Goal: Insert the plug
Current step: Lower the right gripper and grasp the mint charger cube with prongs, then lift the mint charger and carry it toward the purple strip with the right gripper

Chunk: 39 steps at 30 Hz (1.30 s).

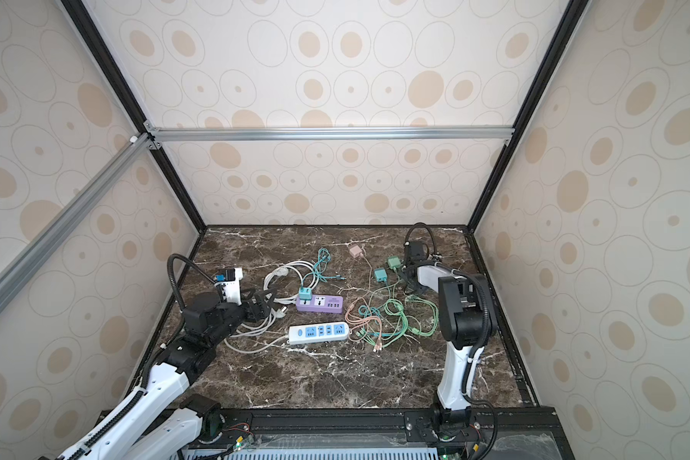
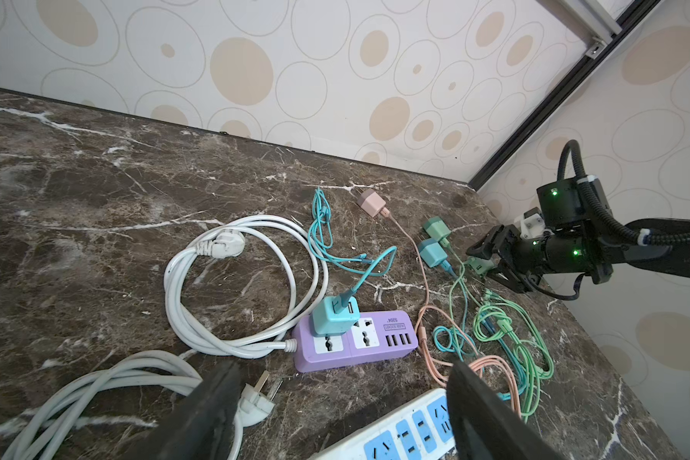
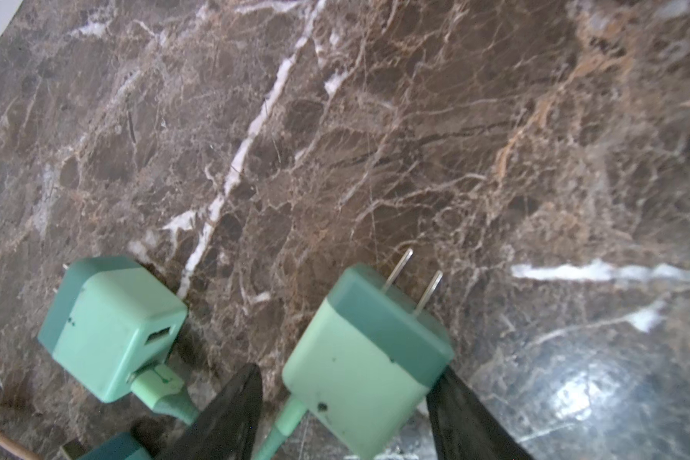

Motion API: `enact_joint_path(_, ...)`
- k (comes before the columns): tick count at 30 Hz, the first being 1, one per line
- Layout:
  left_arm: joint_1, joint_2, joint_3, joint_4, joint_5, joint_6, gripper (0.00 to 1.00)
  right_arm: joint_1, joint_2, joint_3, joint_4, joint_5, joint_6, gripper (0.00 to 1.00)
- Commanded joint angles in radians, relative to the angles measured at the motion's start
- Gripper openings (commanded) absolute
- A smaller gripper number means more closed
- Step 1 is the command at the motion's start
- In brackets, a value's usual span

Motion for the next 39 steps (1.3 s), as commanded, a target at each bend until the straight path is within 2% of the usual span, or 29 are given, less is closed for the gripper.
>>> enact_joint_path(1, 0.000, -0.010, 0.002, 0.002, -0.008, -0.005, 0.82, -0.012, 0.025, 0.035, -0.023, 0.012, 0.016, 0.68)
enact_joint_path(17, 0.000, -0.004, 0.006, -0.004, -0.011, -0.001, 0.82, -0.022, 0.084, 0.094, -0.064, 0.002, -0.036, 0.60)
enact_joint_path(24, 0.001, 0.010, 0.007, -0.004, -0.004, -0.002, 0.82, -0.022, 0.064, 0.089, -0.057, -0.002, -0.096, 0.44)
enact_joint_path(31, 0.000, 0.051, 0.024, 0.023, 0.070, 0.000, 0.82, -0.021, -0.042, 0.043, 0.023, -0.063, -0.310, 0.31)
enact_joint_path(35, 0.000, 0.085, 0.040, 0.042, 0.137, 0.004, 0.82, -0.018, -0.125, 0.020, 0.044, -0.115, -0.459, 0.30)
enact_joint_path(39, 0.000, 0.102, 0.074, 0.033, 0.154, 0.021, 0.82, -0.018, -0.215, -0.006, 0.055, -0.207, -0.580, 0.30)
